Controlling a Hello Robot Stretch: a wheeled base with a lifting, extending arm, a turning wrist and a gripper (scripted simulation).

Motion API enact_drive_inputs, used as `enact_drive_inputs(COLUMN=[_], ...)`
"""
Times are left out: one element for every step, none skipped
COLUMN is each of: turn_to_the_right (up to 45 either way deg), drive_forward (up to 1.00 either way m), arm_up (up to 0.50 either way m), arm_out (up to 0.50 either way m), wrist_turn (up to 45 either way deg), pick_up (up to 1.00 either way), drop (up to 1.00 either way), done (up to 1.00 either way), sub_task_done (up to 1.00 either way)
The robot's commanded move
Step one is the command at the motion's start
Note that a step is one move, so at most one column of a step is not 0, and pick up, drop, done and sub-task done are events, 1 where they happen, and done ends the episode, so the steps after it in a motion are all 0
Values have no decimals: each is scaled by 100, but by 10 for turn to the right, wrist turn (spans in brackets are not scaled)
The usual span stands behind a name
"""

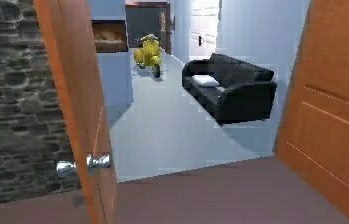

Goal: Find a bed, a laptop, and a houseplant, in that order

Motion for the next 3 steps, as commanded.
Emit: enact_drive_inputs(turn_to_the_right=[0, 0, 0], drive_forward=[65, 100, 100], arm_up=[0, 0, 0], arm_out=[0, 0, 0], wrist_turn=[0, 0, 0], pick_up=[0, 0, 0], drop=[0, 0, 0], done=[0, 0, 0], sub_task_done=[0, 0, 0])
